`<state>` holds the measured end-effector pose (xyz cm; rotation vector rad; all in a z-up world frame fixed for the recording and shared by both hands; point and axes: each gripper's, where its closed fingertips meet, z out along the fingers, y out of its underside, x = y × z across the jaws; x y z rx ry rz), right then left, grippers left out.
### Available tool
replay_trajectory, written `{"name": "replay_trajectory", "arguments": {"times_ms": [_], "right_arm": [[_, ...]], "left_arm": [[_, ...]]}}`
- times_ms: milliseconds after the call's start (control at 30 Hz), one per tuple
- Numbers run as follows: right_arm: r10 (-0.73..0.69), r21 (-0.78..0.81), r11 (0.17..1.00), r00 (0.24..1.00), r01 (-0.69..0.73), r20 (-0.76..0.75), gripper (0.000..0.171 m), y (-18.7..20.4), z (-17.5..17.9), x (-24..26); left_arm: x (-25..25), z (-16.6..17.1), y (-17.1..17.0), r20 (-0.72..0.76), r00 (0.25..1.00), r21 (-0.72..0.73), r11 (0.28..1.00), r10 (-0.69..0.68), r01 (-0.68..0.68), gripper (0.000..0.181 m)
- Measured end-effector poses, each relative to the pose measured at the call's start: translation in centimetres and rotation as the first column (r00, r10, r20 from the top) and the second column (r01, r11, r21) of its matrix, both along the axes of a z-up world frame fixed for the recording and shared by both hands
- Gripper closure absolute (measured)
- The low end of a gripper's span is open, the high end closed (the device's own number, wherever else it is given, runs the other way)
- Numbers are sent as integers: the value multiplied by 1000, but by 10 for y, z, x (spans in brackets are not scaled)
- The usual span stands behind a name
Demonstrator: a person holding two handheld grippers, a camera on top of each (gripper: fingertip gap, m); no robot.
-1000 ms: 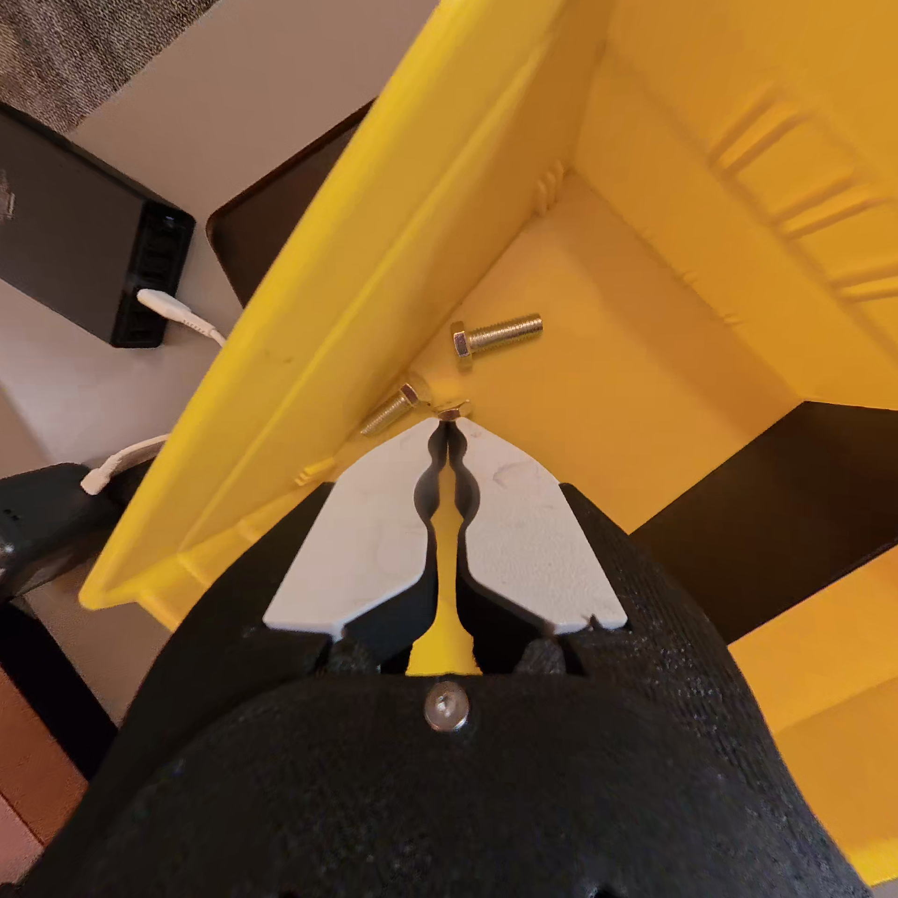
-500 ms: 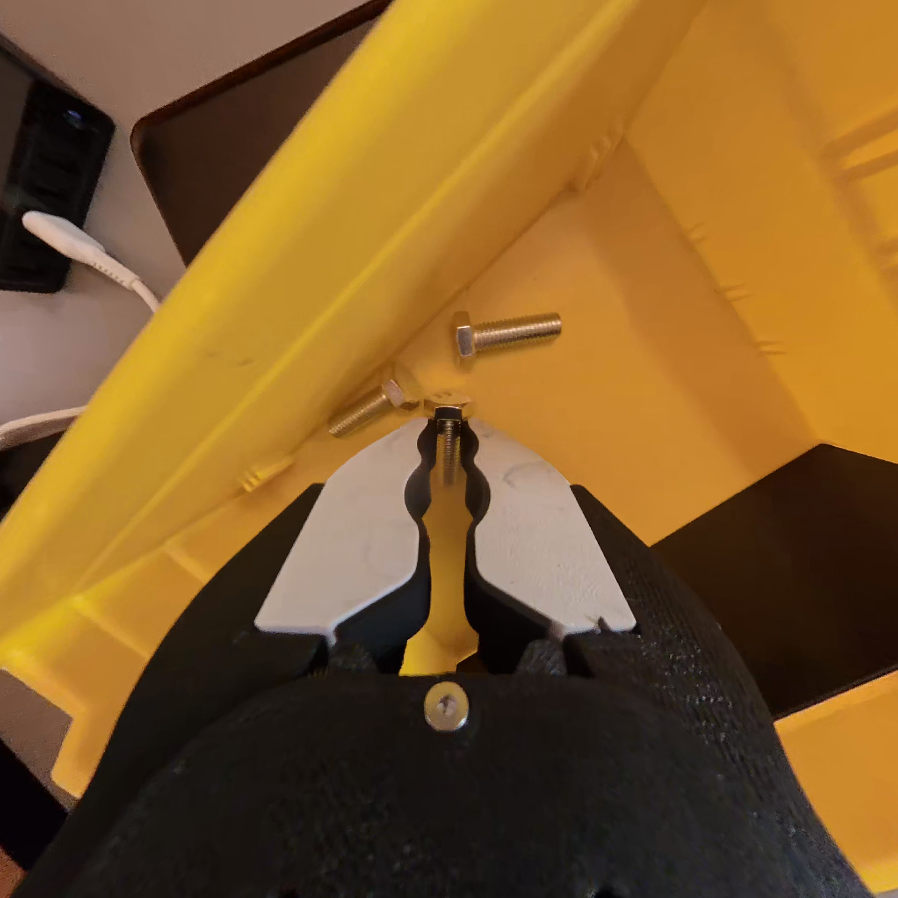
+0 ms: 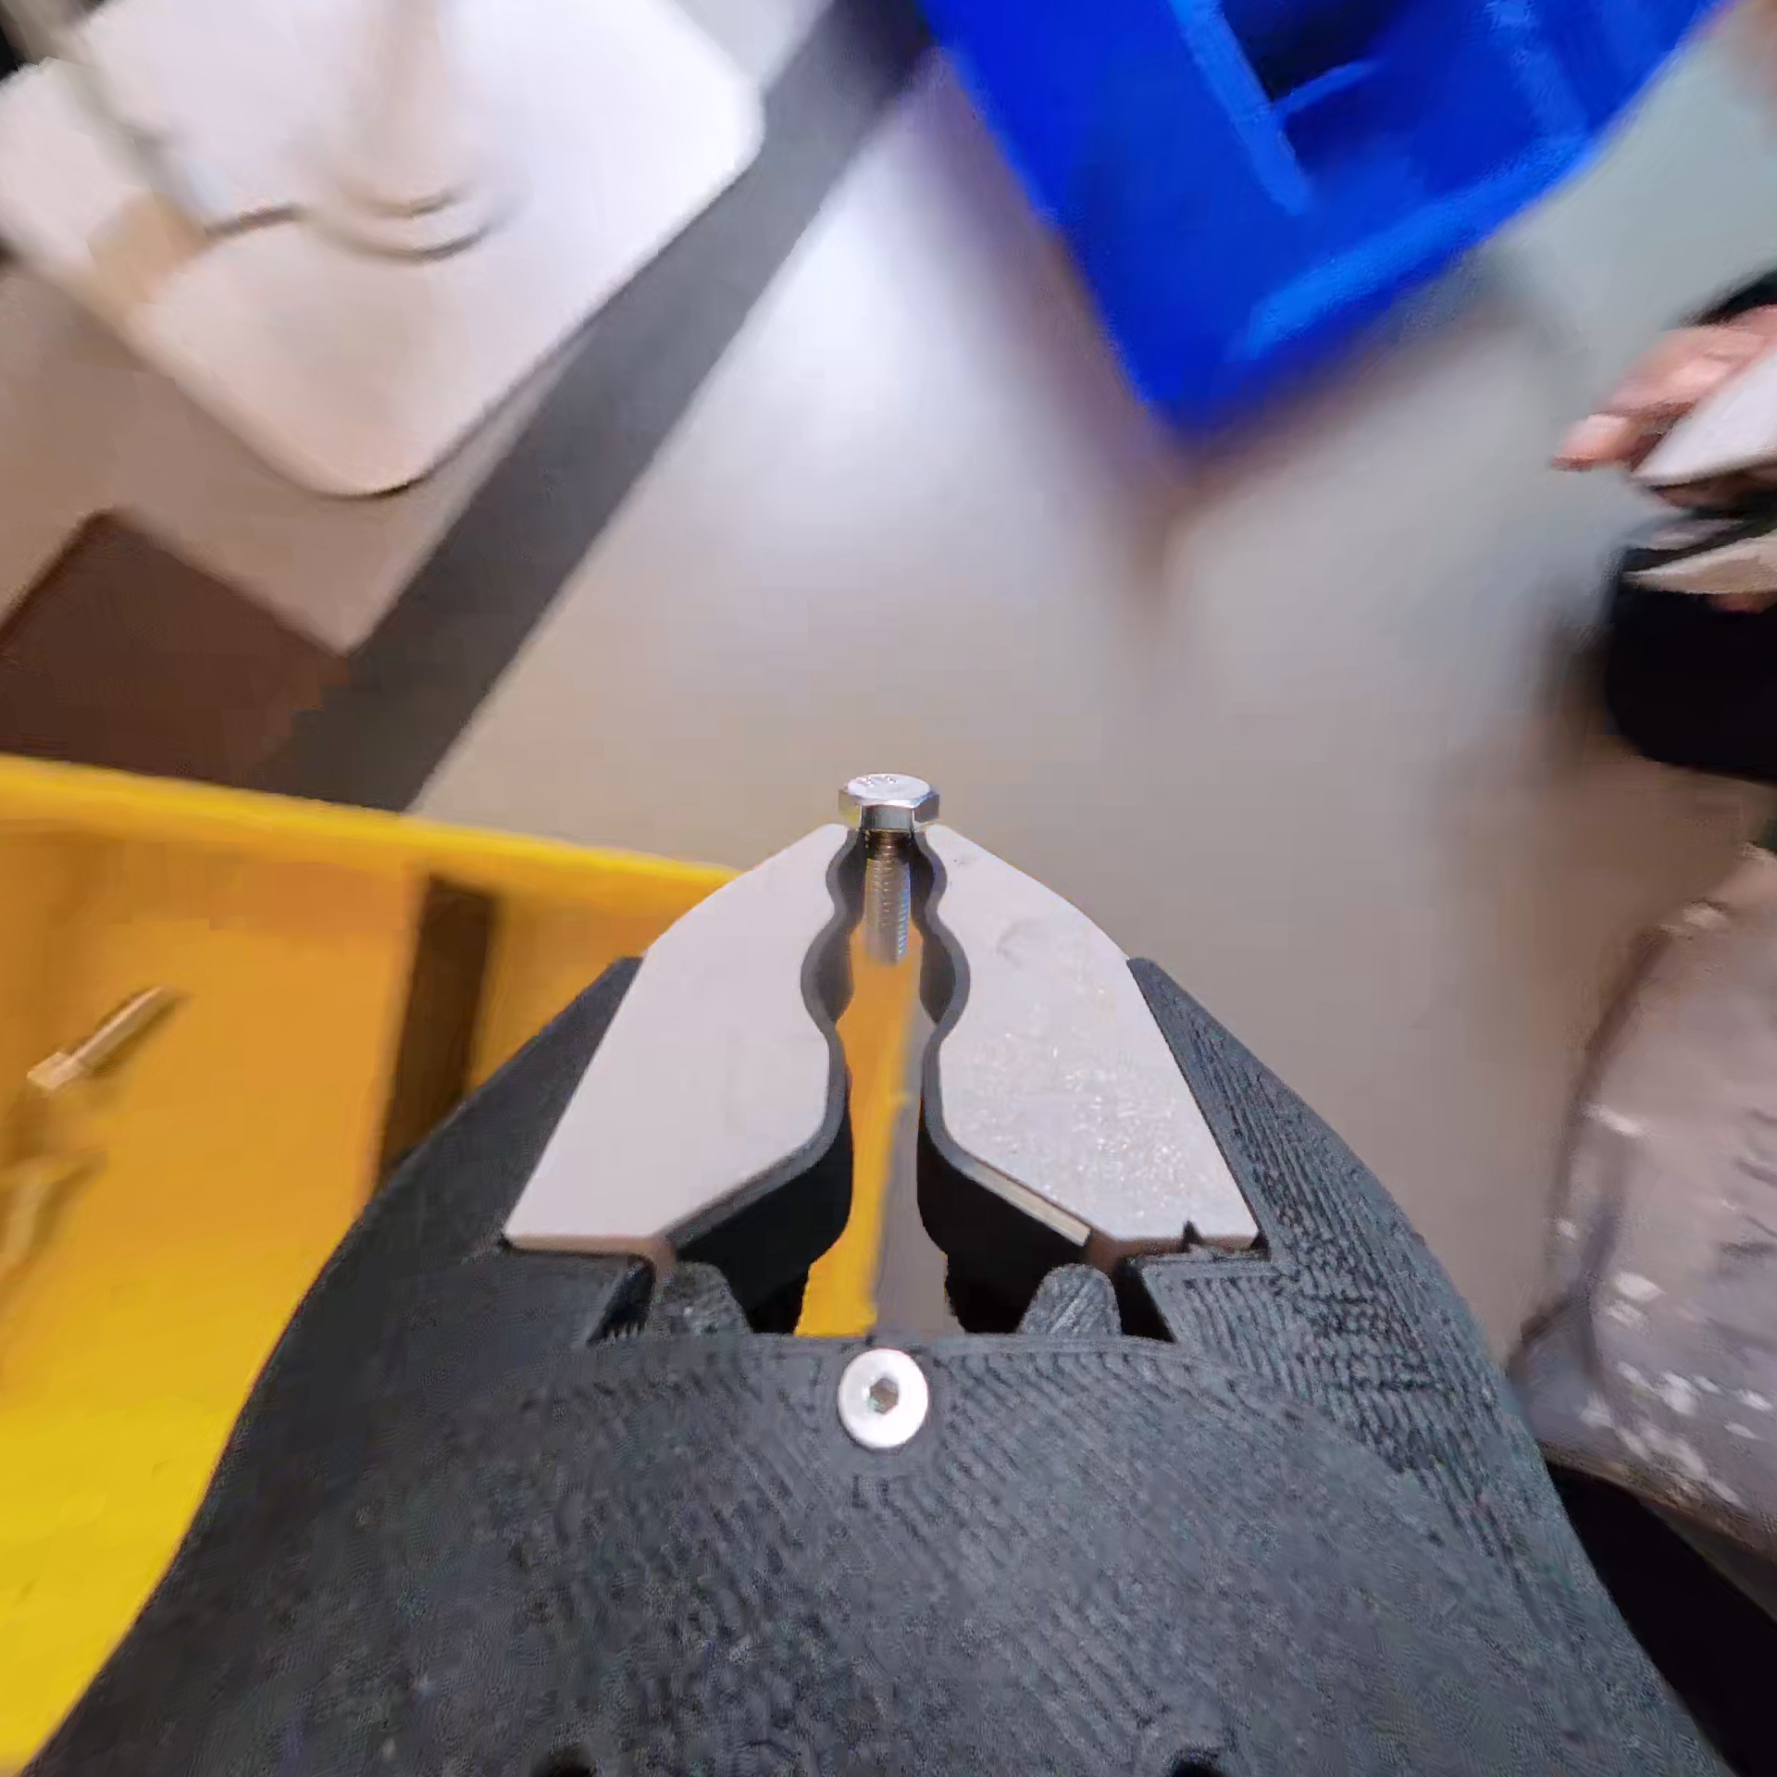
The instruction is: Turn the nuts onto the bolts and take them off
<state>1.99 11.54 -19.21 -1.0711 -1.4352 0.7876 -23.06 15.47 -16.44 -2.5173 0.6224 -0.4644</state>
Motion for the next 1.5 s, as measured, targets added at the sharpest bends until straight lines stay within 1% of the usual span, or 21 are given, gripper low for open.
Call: {"name": "replay_trajectory", "arguments": {"times_ms": [33, 167, 267, 333, 500, 633, 700, 733, 800, 833, 867, 900, 933, 967, 1000, 1033, 1100, 1167, 1300, 1400, 1500], "right_arm": [[12, 62, 998, 1000, -14, 21, 150, -5, -1, -5], [61, 295, 951, 993, -87, 97, 144, -27, -8, -25], [34, 443, 892, 992, -87, 125, 138, -32, -8, -34], [23, 515, 853, 991, -88, 132, 137, -36, -6, -38], [66, 569, 804, 977, -172, 202, 135, -53, -20, -48], [73, 611, 759, 962, -225, 263, 152, -61, -38, -50], [74, 619, 753, 963, -224, 259, 153, -63, -41, -50], [75, 606, 766, 965, -216, 251, 154, -62, -41, -50], [76, 530, 829, 974, -180, 213, 154, -57, -37, -49], [80, 456, 875, 977, -164, 197, 154, -53, -36, -48], [89, 361, 921, 980, -148, 175, 154, -49, -35, -47], [108, 232, 963, 984, -139, 139, 154, -46, -32, -46], [137, 71, 987, 986, -144, 94, 154, -45, -27, -45], [175, -98, 981, 984, -170, 42, 154, -47, -22, -44], [204, -247, 948, 979, -203, -23, 154, -48, -14, -42], [221, -363, 900, 971, -240, -93, 154, -49, -6, -41], [261, -532, 780, 944, -330, -203, 154, -56, 8, -39], [288, -620, 678, 919, -394, -269, 154, -64, 16, -39], [339, -696, 539, 878, -475, -338, 154, -84, 24, -39], [364, -694, 533, 872, -484, -328, 154, -90, 22, -39], [400, -667, 564, 868, -487, -296, 153, -92, 17, -36]], "left_arm": [[26, 1, -8, 31, 998, 3, 998, -56, 56, 172], [113, -6, -40, 182, 960, 0, 976, -212, 216, 172], [158, -23, -62, 253, 925, -24, 954, -283, 298, 172], [179, -36, -75, 289, 907, -49, 941, -307, 334, 172], [208, -61, -100, 332, 876, -108, 908, -350, 404, 172], [216, -69, -111, 370, 860, -136, 895, -352, 425, 172], [217, -71, -112, 384, 859, -138, 898, -340, 417, 172], [217, -70, -111, 398, 856, -125, 905, -330, 407, 172], [216, -61, -105, 427, 843, -39, 924, -328, 380, 169], [215, -53, -101, 442, 830, 27, 930, -340, 367, 160], [214, -42, -99, 454, 812, 109, 928, -366, 357, 154], [214, -30, -100, 462, 790, 204, 915, -402, 347, 152], [215, -20, -101, 451, 779, 296, 897, -435, 329, 150], [215, -12, -102, 417, 782, 384, 869, -464, 311, 149], [215, -7, -103, 370, 790, 462, 835, -489, 300, 149], [216, -3, -106, 326, 797, 526, 798, -509, 294, 148], [221, 5, -111, 267, 804, 617, 735, -531, 281, 149], [224, 12, -113, 229, 811, 681, 684, -538, 261, 153], [230, 8, -120, 167, 806, 693, 649, -568, 314, 168], [233, 8, -123, 161, 805, 705, 638, -570, 310, 169], [234, 5, -124, 210, 795, 671, 675, -569, 305, 170]]}}
